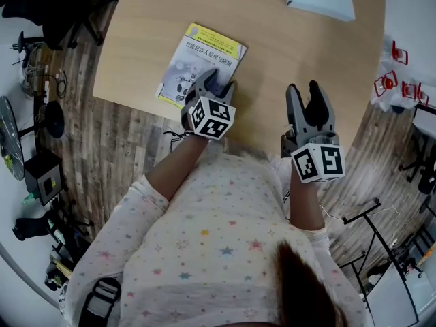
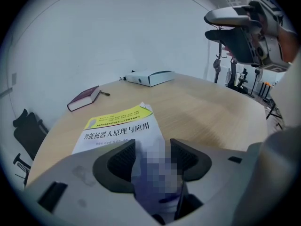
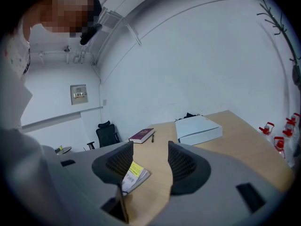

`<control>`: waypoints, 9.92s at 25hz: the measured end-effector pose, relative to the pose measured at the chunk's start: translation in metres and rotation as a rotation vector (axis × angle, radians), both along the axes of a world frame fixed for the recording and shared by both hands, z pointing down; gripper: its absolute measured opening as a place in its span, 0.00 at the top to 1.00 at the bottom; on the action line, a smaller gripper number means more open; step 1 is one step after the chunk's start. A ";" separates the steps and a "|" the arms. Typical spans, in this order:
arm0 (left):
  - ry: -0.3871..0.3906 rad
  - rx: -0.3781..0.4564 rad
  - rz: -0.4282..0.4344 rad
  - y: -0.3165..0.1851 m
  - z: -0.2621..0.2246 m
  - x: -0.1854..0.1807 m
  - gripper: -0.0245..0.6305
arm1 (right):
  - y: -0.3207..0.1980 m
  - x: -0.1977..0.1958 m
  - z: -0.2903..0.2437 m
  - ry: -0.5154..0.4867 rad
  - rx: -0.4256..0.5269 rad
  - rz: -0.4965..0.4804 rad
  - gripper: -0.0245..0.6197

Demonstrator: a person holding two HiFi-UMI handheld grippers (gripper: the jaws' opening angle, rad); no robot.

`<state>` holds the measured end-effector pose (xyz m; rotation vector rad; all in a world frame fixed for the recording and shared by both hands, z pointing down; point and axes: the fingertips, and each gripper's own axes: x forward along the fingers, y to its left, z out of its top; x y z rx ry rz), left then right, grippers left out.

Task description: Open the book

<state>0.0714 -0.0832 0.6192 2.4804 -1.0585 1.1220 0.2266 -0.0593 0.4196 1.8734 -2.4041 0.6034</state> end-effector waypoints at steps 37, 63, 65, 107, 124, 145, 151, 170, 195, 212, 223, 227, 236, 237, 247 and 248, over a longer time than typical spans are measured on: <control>0.221 -0.062 0.033 -0.017 -0.057 -0.032 0.93 | 0.000 -0.015 -0.045 0.036 0.099 -0.034 0.64; 0.234 -0.029 0.019 -0.032 -0.069 -0.060 0.93 | 0.009 -0.012 -0.075 0.092 0.170 0.015 0.93; 0.236 -0.033 0.017 -0.032 -0.069 -0.062 0.93 | 0.009 -0.011 -0.076 0.097 0.173 0.025 0.95; 0.098 0.078 0.042 -0.075 -0.109 -0.124 0.93 | 0.014 -0.015 -0.073 0.125 0.146 0.046 0.96; 0.018 0.080 0.025 -0.091 -0.092 -0.153 0.93 | 0.007 -0.024 -0.070 0.128 0.126 0.045 0.96; -0.009 0.044 -0.007 -0.106 -0.068 -0.179 0.93 | -0.007 -0.041 -0.064 0.134 0.096 0.040 0.96; -0.025 0.038 0.000 -0.112 -0.059 -0.182 0.93 | -0.014 -0.044 -0.061 0.132 0.087 0.036 0.96; -0.082 -0.009 -0.043 -0.135 -0.025 -0.215 0.93 | -0.030 -0.059 -0.049 0.132 0.040 0.033 0.96; -0.167 -0.037 -0.089 -0.161 0.004 -0.254 0.93 | -0.043 -0.070 -0.043 0.138 0.022 0.009 0.96; -0.209 -0.026 -0.115 -0.172 0.016 -0.266 0.93 | -0.044 -0.071 -0.044 0.140 0.015 0.002 0.96; -0.202 -0.014 -0.125 -0.172 0.018 -0.267 0.93 | -0.042 -0.075 -0.045 0.136 0.020 -0.009 0.96; -0.242 0.014 -0.133 -0.173 0.017 -0.267 0.93 | -0.041 -0.076 -0.045 0.131 0.019 -0.012 0.96; -0.267 0.034 -0.217 -0.173 0.014 -0.275 0.89 | -0.037 -0.075 -0.045 0.125 0.025 -0.019 0.96; -0.263 0.035 -0.220 -0.173 0.013 -0.276 0.88 | -0.037 -0.074 -0.046 0.124 0.028 -0.019 0.96; -0.087 0.013 -0.221 -0.155 -0.011 -0.236 0.86 | -0.034 -0.067 -0.047 0.111 0.042 -0.021 0.96; -0.072 0.017 -0.211 -0.153 -0.014 -0.228 0.86 | -0.034 -0.067 -0.047 0.109 0.044 -0.022 0.96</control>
